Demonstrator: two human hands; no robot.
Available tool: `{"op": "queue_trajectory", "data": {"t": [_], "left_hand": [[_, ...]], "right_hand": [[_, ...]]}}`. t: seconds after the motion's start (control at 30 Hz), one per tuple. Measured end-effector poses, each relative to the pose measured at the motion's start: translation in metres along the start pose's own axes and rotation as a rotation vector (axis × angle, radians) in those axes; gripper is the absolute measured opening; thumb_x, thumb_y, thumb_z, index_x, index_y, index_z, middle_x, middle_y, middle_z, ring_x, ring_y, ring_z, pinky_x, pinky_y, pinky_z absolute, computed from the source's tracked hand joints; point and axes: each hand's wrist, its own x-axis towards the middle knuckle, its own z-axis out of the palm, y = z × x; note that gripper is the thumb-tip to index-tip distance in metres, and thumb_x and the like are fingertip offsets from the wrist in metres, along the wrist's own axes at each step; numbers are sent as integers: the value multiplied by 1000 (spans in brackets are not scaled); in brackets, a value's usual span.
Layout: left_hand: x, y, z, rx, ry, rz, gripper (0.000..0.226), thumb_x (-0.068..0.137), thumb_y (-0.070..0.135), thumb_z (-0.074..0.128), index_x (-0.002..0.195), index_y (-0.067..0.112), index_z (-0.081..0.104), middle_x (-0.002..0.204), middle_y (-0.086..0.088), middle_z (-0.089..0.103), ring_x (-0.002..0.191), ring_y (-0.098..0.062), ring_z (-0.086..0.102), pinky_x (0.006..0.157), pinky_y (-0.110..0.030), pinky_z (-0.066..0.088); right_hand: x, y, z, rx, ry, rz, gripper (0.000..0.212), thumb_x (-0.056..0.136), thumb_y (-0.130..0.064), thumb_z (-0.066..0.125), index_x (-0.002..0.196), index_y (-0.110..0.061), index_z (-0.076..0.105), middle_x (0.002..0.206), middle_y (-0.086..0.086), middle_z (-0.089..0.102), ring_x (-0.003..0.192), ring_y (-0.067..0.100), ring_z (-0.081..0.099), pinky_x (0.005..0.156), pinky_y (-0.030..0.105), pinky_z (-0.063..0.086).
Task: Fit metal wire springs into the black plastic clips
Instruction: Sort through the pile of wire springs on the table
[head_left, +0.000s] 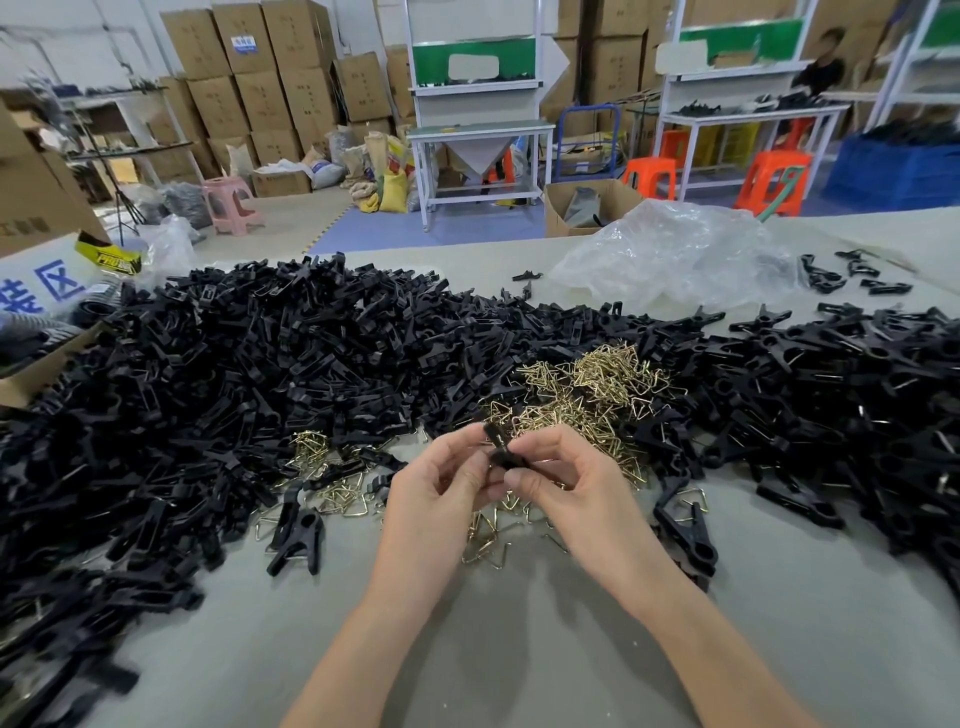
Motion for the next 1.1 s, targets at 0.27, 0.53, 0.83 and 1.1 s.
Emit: {"op": "queue_trajectory", "data": {"t": [0.27,0.53,0.83,1.1], "left_hand": [[3,-22,-8,1358,-58,307,57,96,63,40,145,35,47,141,14,51,135,-12,38,110,-33,22],[7,-21,-5,1341,-22,368,28,100,46,43,113,30,62,109,12,59,111,-16,50,94,-33,38],[4,-14,-9,962,70,382,25,103,23,50,122,25,67,99,17,64,97,-14,61,89,-41,49],[1,-10,-9,600,179,247,6,100,32,56,99,36,59,84,21,72,72,-3,65,66,-20,50]], "right_hand": [[1,-3,-5,-59,240,-38,37,90,-18,76,109,-47,65,102,-33,63,97,-8,61,80,5,45],[1,2,-4,-73,279,-35,35,91,-18,74,114,-43,65,102,-27,66,99,-8,61,80,3,42],[2,4,-2,-97,228,-64,36,91,-13,74,116,-38,68,110,-33,64,105,-13,59,84,2,42],[0,8,0,-201,158,-114,42,91,-13,74,111,-50,67,113,-25,63,106,0,64,87,19,54]]}}
